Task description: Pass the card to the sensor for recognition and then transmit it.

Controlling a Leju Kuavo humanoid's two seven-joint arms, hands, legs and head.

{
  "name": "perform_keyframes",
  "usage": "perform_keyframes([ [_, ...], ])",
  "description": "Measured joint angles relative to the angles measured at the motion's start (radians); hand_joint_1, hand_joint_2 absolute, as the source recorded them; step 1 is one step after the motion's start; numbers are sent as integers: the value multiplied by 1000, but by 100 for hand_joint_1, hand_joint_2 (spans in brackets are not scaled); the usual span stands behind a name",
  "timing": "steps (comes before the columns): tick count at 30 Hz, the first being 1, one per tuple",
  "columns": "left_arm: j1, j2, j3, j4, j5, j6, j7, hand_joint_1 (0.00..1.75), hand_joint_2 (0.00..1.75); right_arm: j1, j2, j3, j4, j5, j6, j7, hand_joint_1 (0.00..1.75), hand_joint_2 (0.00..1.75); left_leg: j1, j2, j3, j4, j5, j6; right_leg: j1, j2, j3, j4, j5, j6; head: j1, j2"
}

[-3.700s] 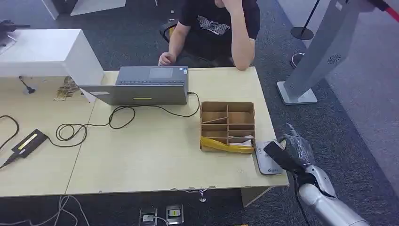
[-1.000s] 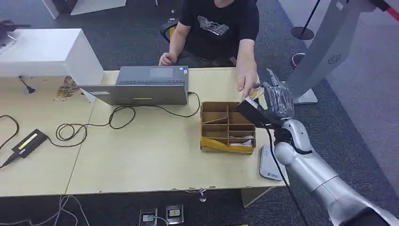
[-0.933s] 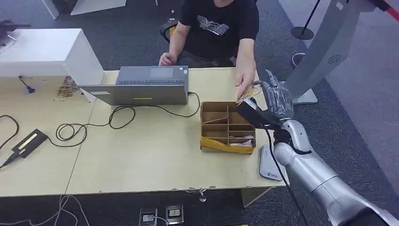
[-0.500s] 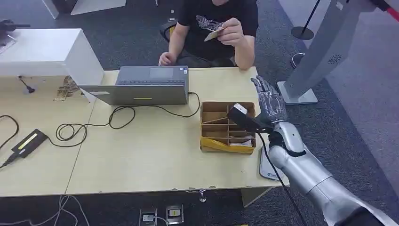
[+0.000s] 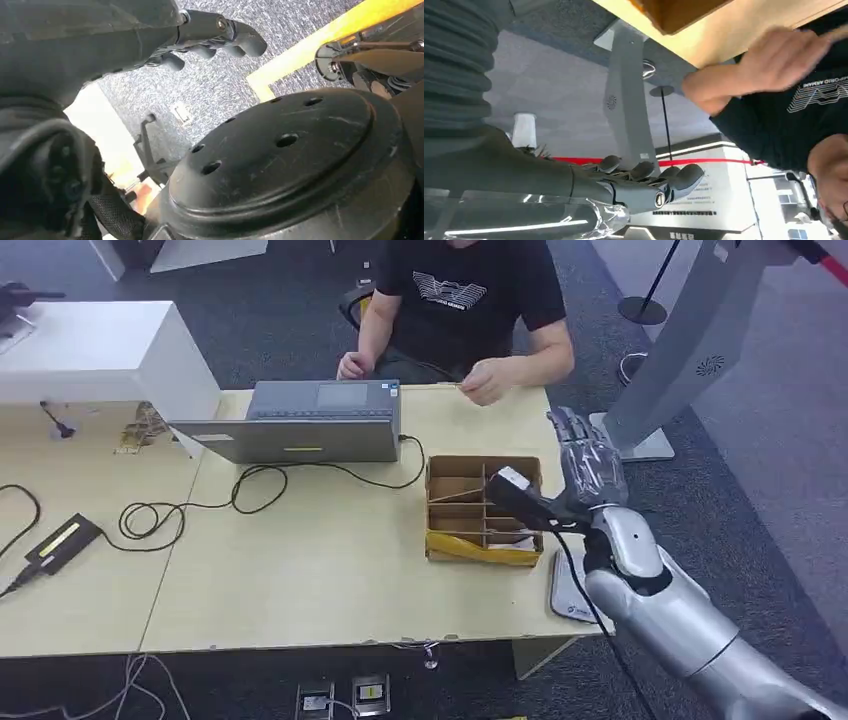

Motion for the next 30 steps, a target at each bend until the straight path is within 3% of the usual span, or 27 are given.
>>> perform_keyframes([
  [6, 0, -2, 0, 0, 15, 0, 12, 0, 0, 43, -39, -4, -59, -17, -16, 13, 0, 175, 0, 0, 0, 0, 0, 0, 0, 0, 0, 0, 0, 0, 0, 0],
  [19, 0, -20, 2, 0, 34, 0, 61, 0, 0, 106, -45, -4, -87, 7, -27, -2, 0, 175, 0, 0, 0, 0, 0, 0, 0, 0, 0, 0, 0, 0, 0, 0],
  [30, 0, -32, 3, 0, 44, 0, 60, 0, 0, 153, -48, -6, -75, -61, -68, -33, 0, 175, 0, 0, 0, 0, 0, 0, 0, 0, 0, 0, 0, 0, 0, 0],
])
